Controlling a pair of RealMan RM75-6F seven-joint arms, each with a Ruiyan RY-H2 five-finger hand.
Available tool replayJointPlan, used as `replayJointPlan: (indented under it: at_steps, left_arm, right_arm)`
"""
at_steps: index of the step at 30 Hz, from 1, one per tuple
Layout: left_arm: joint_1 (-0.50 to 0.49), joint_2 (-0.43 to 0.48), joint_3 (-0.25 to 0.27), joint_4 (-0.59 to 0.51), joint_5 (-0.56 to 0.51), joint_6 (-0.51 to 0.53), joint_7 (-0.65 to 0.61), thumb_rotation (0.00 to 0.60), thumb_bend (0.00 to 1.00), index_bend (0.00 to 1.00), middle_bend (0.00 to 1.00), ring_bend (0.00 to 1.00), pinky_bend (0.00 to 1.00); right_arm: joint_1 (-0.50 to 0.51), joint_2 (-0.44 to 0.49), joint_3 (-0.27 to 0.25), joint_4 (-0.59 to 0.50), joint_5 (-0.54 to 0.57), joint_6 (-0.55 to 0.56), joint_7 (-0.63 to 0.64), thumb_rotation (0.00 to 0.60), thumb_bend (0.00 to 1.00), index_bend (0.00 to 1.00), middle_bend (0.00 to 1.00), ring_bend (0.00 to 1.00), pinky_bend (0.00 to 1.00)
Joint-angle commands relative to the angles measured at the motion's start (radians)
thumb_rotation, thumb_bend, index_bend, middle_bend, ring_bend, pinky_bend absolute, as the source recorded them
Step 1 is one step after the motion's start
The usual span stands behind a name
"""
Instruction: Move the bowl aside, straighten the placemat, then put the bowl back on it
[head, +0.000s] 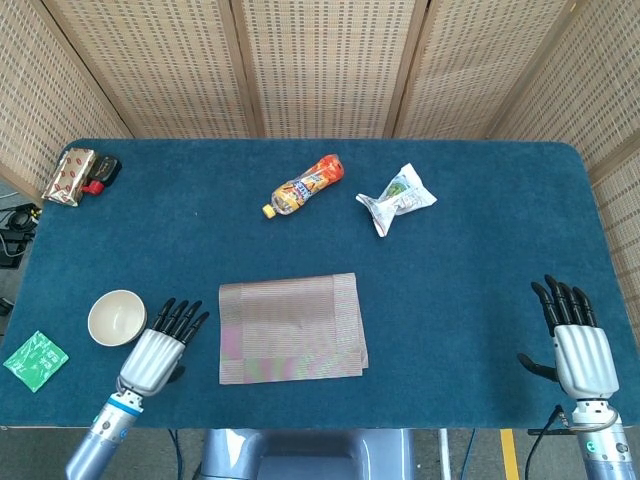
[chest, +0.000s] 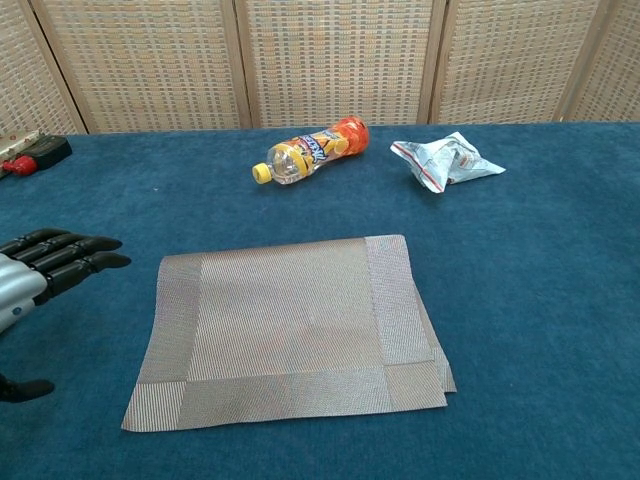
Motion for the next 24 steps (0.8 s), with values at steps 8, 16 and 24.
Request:
replayJointPlan:
  at_steps: [8, 16, 24]
  left_arm:
    - [-0.015, -0.08, 0.023, 0.01, 0.017, -0.052, 0.084, 0.6, 0.1, 0.07, 0.0, 0.0, 0.0]
    - [-0.022, -0.116, 0.019, 0.011, 0.007, -0.073, 0.117, 0.6, 0.1, 0.09, 0.0, 0.0, 0.0]
    - [-0.023, -0.141, 0.022, 0.012, 0.012, -0.071, 0.126, 0.6, 0.13, 0.11, 0.0, 0.0, 0.0]
  right_arm:
    - [-0.001, 0.008, 0.005, -0.001, 0.006, 0.0, 0.022, 0.6, 0.15, 0.0, 0.0, 0.0, 0.0]
    - [0.0, 0.014, 0.006, 0.0, 0.004, -0.001, 0.034, 0.6, 0.15, 0.0, 0.0, 0.0, 0.0]
    - [-0.001, 0.016, 0.007, -0.001, 0.005, 0.0, 0.041, 0.6, 0.15, 0.0, 0.0, 0.0, 0.0]
